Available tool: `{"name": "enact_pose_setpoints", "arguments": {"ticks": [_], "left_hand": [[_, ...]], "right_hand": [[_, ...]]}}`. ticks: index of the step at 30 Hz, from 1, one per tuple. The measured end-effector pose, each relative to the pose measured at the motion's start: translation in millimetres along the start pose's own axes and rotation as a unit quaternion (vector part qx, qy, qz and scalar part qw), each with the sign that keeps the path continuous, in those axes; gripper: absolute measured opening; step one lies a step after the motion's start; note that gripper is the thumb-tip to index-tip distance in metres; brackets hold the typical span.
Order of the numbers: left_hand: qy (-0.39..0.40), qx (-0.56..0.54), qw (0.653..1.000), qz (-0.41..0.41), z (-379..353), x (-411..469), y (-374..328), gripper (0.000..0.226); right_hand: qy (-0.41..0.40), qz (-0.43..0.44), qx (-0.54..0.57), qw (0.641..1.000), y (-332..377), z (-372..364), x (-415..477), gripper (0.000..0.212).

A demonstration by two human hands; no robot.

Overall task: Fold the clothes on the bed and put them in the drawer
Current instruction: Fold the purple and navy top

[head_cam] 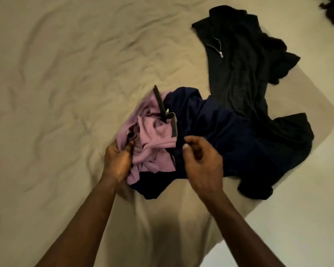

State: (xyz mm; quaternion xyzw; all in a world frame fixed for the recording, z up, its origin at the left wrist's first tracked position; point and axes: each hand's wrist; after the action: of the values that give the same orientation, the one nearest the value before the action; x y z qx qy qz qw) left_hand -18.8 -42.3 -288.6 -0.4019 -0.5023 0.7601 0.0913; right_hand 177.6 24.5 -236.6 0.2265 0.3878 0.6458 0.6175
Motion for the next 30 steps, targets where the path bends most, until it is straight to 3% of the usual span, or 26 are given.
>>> {"name": "enact_pose_setpoints", "arguments": {"ticks": [4, 6, 8, 10, 14, 16, 18, 20, 21, 23, 26, 28, 30], "left_hand": [[0.002, 0.021, 1.0, -0.02, 32, -18, 11, 0.041], [-0.024, 0.021, 0.999, -0.032, 48, -25, 14, 0.036], [-0.055, 0.027, 0.998, -0.026, 64, -29, 14, 0.033], [-0.067, -0.043, 0.997, -0.002, 73, -33, 11, 0.024], [-0.075, -0.182, 0.98, 0.019, 85, -46, -6, 0.03], [-0.086, -0.279, 0.955, 0.061, 99, -52, -15, 0.029], [-0.092, -0.361, 0.922, 0.106, 117, -53, -22, 0.031], [-0.106, -0.423, 0.893, 0.112, 134, -56, -28, 0.033], [-0.112, -0.438, 0.885, 0.11, 138, -61, -32, 0.034], [-0.123, -0.455, 0.877, 0.092, 148, -74, -35, 0.039], [-0.119, -0.437, 0.89, 0.053, 158, -101, -37, 0.043], [-0.141, -0.444, 0.885, 0.017, 176, -123, -38, 0.044], [-0.156, -0.46, 0.874, -0.02, 199, -145, -41, 0.048]], "right_hand": [[0.008, -0.008, -0.03, 1.0, 25, -3, 25, 0.023], [0.098, -0.023, -0.04, 0.994, 44, -16, 32, 0.023], [0.211, -0.091, 0.018, 0.973, 60, -36, 30, 0.051], [0.287, -0.149, 0.02, 0.946, 74, -56, 20, 0.064], [0.37, -0.139, 0.064, 0.916, 79, -94, -21, 0.035], [0.404, -0.129, 0.113, 0.899, 81, -109, -45, 0.048], [0.371, -0.077, 0.167, 0.91, 84, -119, -67, 0.06], [0.284, 0.047, 0.142, 0.947, 94, -118, -88, 0.083], [0.232, 0.119, 0.074, 0.962, 96, -116, -98, 0.093], [0.15, 0.221, -0.108, 0.958, 105, -121, -122, 0.101], [0.227, 0.147, -0.204, 0.941, 109, -138, -151, 0.094], [0.253, 0.145, -0.14, 0.946, 113, -141, -149, 0.069], [0.287, 0.135, -0.053, 0.947, 134, -132, -135, 0.057]]}}
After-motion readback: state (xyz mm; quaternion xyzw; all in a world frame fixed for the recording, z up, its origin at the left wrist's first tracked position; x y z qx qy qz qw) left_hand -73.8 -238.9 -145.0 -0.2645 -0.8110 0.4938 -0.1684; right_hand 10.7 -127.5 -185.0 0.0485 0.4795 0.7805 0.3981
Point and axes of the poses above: each hand's wrist, its own x-axis towards the middle knuckle, its own z-axis out of the back of the hand, y = z × x, and after that the axes turned 6 degrees about -x, right-handed
